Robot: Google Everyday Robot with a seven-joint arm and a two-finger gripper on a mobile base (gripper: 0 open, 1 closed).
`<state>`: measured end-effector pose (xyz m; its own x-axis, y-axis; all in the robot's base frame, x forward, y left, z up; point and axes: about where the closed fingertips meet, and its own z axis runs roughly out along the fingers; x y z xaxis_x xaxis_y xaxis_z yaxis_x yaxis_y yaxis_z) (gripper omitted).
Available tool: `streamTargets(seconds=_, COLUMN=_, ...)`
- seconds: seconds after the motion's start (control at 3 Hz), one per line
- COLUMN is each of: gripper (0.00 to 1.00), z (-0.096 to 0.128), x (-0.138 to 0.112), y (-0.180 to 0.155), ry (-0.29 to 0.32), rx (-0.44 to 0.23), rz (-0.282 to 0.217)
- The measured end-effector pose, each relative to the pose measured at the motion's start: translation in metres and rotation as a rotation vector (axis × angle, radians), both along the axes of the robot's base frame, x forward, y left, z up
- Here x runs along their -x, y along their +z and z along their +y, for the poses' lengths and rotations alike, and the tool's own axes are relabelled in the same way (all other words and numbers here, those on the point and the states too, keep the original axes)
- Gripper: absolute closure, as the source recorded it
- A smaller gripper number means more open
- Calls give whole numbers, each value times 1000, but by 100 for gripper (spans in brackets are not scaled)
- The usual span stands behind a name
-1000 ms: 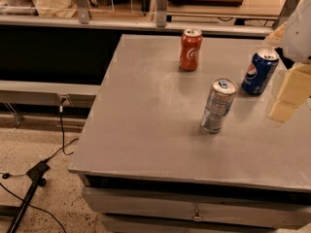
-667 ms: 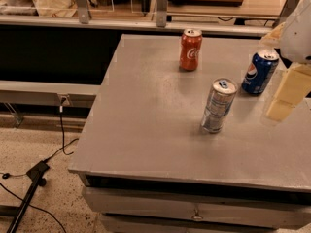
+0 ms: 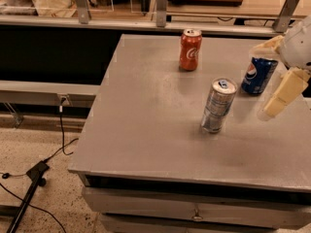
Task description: Knock redbull can over
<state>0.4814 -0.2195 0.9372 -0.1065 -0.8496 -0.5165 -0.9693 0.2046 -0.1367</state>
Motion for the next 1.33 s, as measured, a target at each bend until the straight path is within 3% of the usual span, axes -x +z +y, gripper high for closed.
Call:
streamTargets(seconds=0.33, gripper=0, z=13, x=-10, y=-20, ry=80, rx=-197, rz=69)
streamTargets(seconds=0.67, gripper=0, z=20, x=-14, y=-25, ry=92, rx=-250, rz=87)
streamTargets(seconds=1.0, gripper=16, z=21, x=-16, y=-25, ry=91, rx=-248, rz=81)
streamTargets(seconds=1.33, gripper=19, z=23, x=-18, y=-25, ry=90, rx=-249, rz=78)
